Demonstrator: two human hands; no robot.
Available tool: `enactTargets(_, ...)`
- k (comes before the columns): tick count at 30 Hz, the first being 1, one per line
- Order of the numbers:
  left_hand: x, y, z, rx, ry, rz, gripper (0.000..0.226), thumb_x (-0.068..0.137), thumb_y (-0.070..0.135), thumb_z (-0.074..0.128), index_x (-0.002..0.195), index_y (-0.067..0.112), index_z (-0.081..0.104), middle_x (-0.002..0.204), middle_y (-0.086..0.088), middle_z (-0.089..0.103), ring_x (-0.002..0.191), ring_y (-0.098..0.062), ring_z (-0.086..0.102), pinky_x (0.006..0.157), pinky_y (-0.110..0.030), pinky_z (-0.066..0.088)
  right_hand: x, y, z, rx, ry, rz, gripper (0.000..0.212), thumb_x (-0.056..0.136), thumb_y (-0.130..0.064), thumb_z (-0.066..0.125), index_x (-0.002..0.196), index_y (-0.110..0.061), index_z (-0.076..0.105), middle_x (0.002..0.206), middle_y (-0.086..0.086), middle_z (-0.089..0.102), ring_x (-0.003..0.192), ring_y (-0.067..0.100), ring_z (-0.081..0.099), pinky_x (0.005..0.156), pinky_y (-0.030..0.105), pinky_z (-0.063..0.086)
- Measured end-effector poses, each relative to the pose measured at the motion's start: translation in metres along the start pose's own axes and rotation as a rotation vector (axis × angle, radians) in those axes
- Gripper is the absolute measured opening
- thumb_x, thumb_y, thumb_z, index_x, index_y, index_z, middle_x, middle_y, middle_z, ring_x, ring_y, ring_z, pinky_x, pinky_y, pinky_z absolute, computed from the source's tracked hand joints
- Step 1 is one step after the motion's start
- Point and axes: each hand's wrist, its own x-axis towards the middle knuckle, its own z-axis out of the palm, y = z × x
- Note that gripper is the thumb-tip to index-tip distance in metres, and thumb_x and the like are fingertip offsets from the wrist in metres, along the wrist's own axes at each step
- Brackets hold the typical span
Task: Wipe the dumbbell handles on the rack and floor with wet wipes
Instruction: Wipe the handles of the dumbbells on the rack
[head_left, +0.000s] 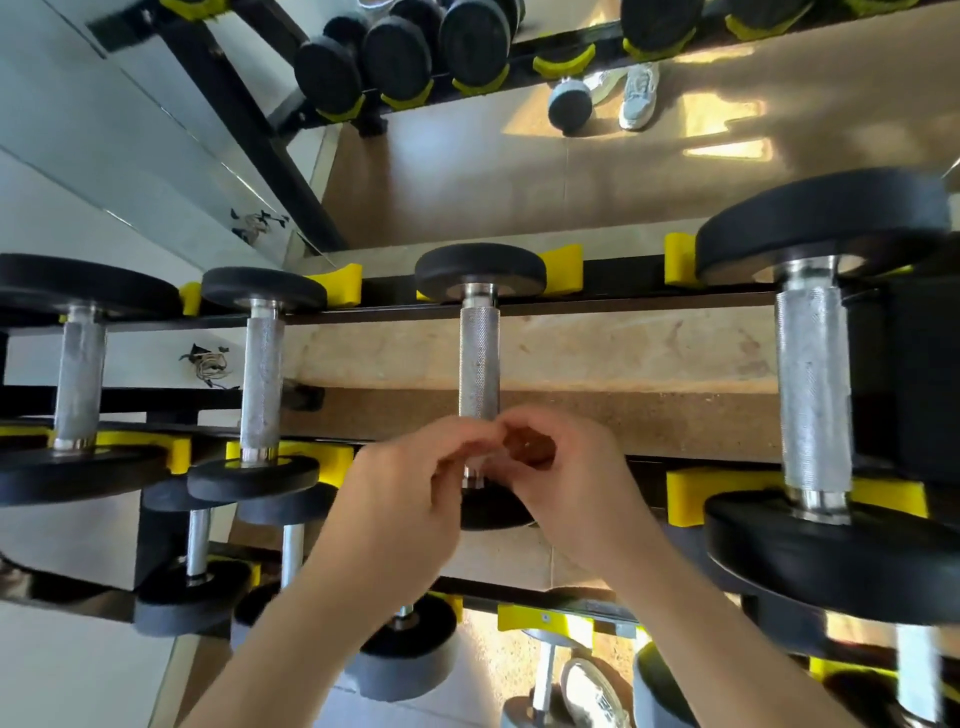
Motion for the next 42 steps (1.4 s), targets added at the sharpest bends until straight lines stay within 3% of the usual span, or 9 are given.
enactTargets(5,-0.036,0.000,0.011,-0.039,0.158,-0.057,0.025,0.087,0.039,0.058,0.111,0.040,0.064,0.114,0.023,0.059,0.103,0.008,0.055,0.085,-0.001,0.039,0.006,-0.001,-0.006,-0.182,-0.036,0.114,0.011,0.082,-0.023,0.075,0.075,-0.029,0.071,0.067,-0.015,0.067,0.063,-0.001,0.061,0.060,0.016,0.047)
enactTargets(8,-0.040,-0.004,0.016,-0.049,0.225,-0.045,0.024,0.082,0.044,0.061,0.103,0.038,0.068,0.109,0.023,0.060,0.098,0.006,0.057,0.080,-0.007,0.046,0.010,0.000,-0.009,-0.295,-0.003,0.169,0.021,0.079,-0.019,0.078,0.067,-0.030,0.065,0.061,-0.014,0.063,0.056,0.000,0.057,0.048,0.012,0.040)
enactTargets(14,-0.044,-0.013,0.020,-0.199,0.340,-0.132,0.030,0.070,0.034,0.082,0.098,0.026,0.074,0.103,0.015,0.066,0.094,0.002,0.062,0.081,-0.007,0.047,0.014,-0.038,0.012,-0.586,-0.161,-0.105,0.004,0.085,-0.028,0.070,0.082,-0.026,0.073,0.078,-0.009,0.067,0.070,0.006,0.059,0.060,0.015,0.044)
enactTargets(22,-0.046,-0.013,0.029,-0.190,0.379,-0.108,0.024,0.073,0.033,0.073,0.096,0.028,0.075,0.099,0.024,0.059,0.094,0.010,0.057,0.075,0.000,0.042,0.056,-0.038,0.018,-0.739,0.356,-0.450,0.012,0.075,-0.003,0.075,0.070,-0.008,0.066,0.071,0.006,0.061,0.058,0.021,0.057,0.047,0.026,0.039)
enactTargets(25,-0.046,-0.017,0.027,-0.195,0.377,-0.112,0.023,0.075,0.033,0.071,0.097,0.030,0.075,0.098,0.024,0.061,0.091,0.007,0.059,0.072,-0.008,0.048,0.055,-0.036,0.019,-0.795,0.272,-0.472,0.007,0.074,-0.002,0.076,0.074,-0.006,0.070,0.080,0.009,0.062,0.064,0.023,0.060,0.054,0.025,0.037)
enactTargets(29,-0.045,-0.017,0.025,-0.192,0.376,-0.094,0.023,0.074,0.033,0.071,0.095,0.028,0.076,0.097,0.018,0.064,0.088,0.004,0.060,0.072,-0.012,0.049,0.013,-0.022,0.012,-0.776,-0.002,-0.452,0.012,0.071,-0.006,0.080,0.079,-0.012,0.073,0.079,0.002,0.063,0.064,0.020,0.062,0.053,0.032,0.054)
enactTargets(34,-0.044,-0.013,0.024,-0.188,0.365,-0.112,0.021,0.074,0.035,0.070,0.094,0.030,0.074,0.096,0.020,0.062,0.089,0.005,0.058,0.070,-0.010,0.048,0.059,-0.031,0.000,-0.706,0.297,-0.451,0.009,0.079,-0.001,0.071,0.076,-0.009,0.070,0.084,0.004,0.062,0.069,0.019,0.059,0.057,0.035,0.052)
enactTargets(38,-0.041,-0.012,0.019,-0.173,0.309,-0.121,0.013,0.080,0.031,0.073,0.093,0.030,0.074,0.093,0.023,0.062,0.086,0.005,0.059,0.071,-0.010,0.048,0.020,-0.021,0.011,-0.598,0.141,-0.367,0.006,0.084,-0.014,0.071,0.079,-0.017,0.072,0.084,-0.006,0.062,0.074,0.004,0.057,0.065,0.014,0.046)
enactTargets(42,-0.012,-0.009,0.005,-0.219,0.255,-0.155,0.019,0.084,0.030,0.068,0.103,0.033,0.070,0.093,0.025,0.061,0.088,0.005,0.060,0.075,-0.012,0.050,0.016,-0.022,0.005,-0.359,0.075,-0.117,0.005,0.082,-0.020,0.075,0.079,-0.023,0.073,0.077,-0.011,0.067,0.070,0.003,0.061,0.064,0.016,0.048)
